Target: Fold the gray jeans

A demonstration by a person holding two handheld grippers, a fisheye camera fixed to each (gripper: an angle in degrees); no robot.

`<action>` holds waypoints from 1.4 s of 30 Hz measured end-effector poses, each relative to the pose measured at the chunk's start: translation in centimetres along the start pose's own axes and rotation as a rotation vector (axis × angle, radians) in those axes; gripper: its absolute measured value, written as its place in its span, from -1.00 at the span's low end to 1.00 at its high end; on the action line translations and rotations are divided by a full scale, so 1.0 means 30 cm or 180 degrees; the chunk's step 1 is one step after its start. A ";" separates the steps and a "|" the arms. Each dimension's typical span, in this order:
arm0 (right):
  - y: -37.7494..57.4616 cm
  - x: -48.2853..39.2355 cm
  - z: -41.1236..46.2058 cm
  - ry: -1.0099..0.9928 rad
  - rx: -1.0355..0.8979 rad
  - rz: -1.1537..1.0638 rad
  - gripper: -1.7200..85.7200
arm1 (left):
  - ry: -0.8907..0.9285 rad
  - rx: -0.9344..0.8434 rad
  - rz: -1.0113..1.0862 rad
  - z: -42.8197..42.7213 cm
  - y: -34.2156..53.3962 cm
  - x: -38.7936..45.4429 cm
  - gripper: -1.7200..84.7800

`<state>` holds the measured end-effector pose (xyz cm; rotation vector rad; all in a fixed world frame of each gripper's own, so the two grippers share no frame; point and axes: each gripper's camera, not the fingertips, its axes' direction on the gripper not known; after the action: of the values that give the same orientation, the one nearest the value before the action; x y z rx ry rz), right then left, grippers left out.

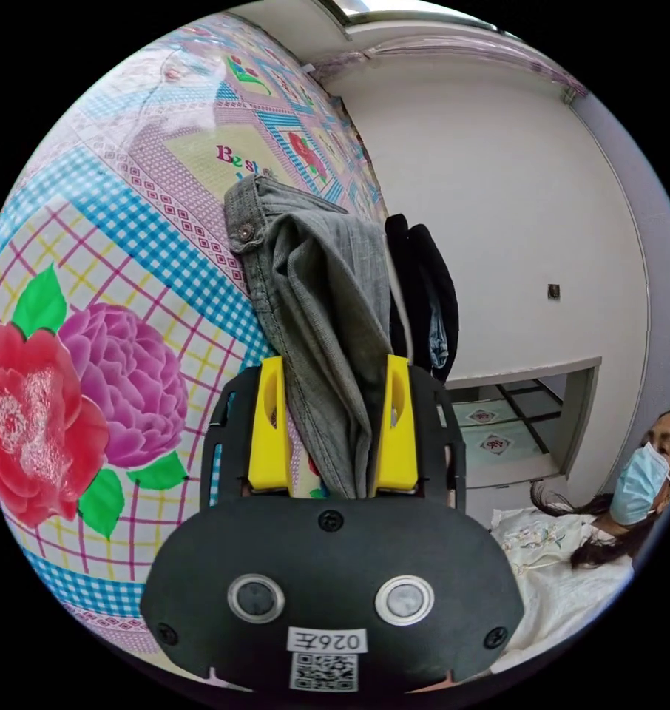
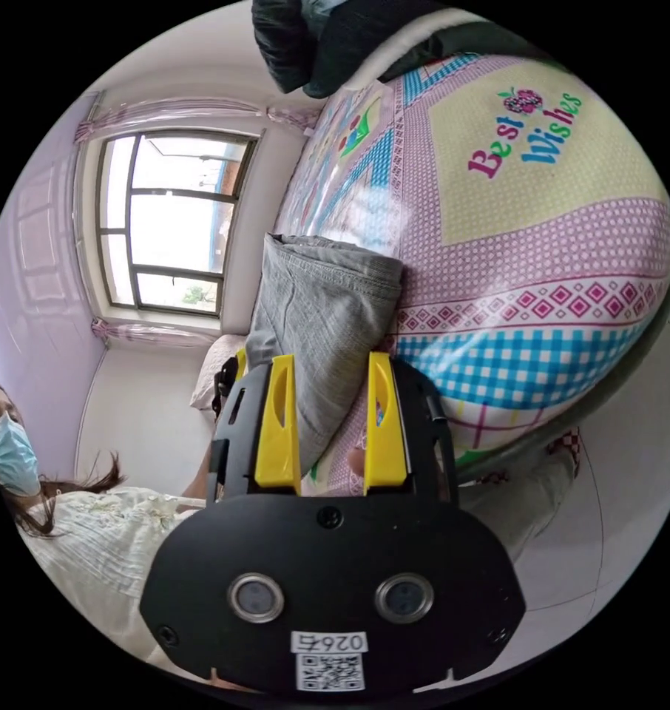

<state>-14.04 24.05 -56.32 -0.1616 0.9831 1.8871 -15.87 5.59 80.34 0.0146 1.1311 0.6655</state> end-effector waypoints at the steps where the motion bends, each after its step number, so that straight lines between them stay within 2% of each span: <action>1: 0.007 -0.001 0.009 -0.0048 0.0012 0.0031 -0.70 | 0.0022 -0.0021 -0.0033 -0.007 -0.004 -0.005 -0.53; 4: 0.060 0.019 0.019 -0.0230 0.0149 0.0211 -0.70 | 0.0013 0.0016 -0.0142 -0.075 0.000 -0.026 -0.53; 8: 0.141 0.005 0.029 0.0015 0.0343 0.0324 -0.73 | -0.0074 0.0236 -0.0226 -0.170 -0.007 -0.047 -0.48; 10: 0.165 -0.069 0.012 0.0374 0.0566 0.0025 -0.74 | -0.0113 0.0165 -0.0169 -0.170 -0.014 -0.036 -0.47; 12: 0.141 -0.138 0.029 0.0594 0.0529 -0.0338 -0.74 | -0.0153 0.0088 -0.0072 -0.140 -0.014 -0.012 -0.46; 17: -0.046 -0.276 0.199 0.0763 -0.0022 -0.1297 -0.69 | 0.0080 -0.0087 -0.0052 -0.040 -0.027 0.007 -0.43; 19: -0.147 -0.316 0.340 0.0840 -0.0415 -0.1639 -0.65 | 0.0027 -0.0100 0.0000 -0.025 -0.025 0.026 -0.41; 22: -0.231 -0.330 0.542 0.0719 -0.1006 -0.1832 -0.62 | -0.0132 -0.0140 0.0102 -0.011 -0.010 0.048 -0.41; 26: -0.213 -0.369 0.745 0.0658 -0.1357 -0.2011 -0.68 | -0.0342 -0.0172 0.0142 0.025 0.001 0.050 -0.55; 30: -0.073 -0.460 0.940 0.1089 -0.1488 -0.2307 -0.82 | -0.0668 -0.0209 0.0151 0.073 0.006 0.030 -0.73; 33: 0.007 -0.494 1.020 0.1140 -0.1529 -0.2061 -0.89 | -0.0378 -0.0205 -0.0069 0.076 0.029 -0.032 -0.79; 35: 0.124 -0.560 1.052 0.1409 -0.1311 -0.2248 -0.90 | -0.0216 -0.0080 -0.0126 0.066 0.071 -0.055 -0.81; 42: 0.771 -0.886 1.159 0.2884 -0.0728 -0.3695 -0.91 | -0.0219 0.0068 0.0373 0.033 0.310 0.045 -0.82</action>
<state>-8.64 24.73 -7.11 -1.4692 0.8844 0.7654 -19.20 14.10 82.81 0.1218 1.0770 0.7517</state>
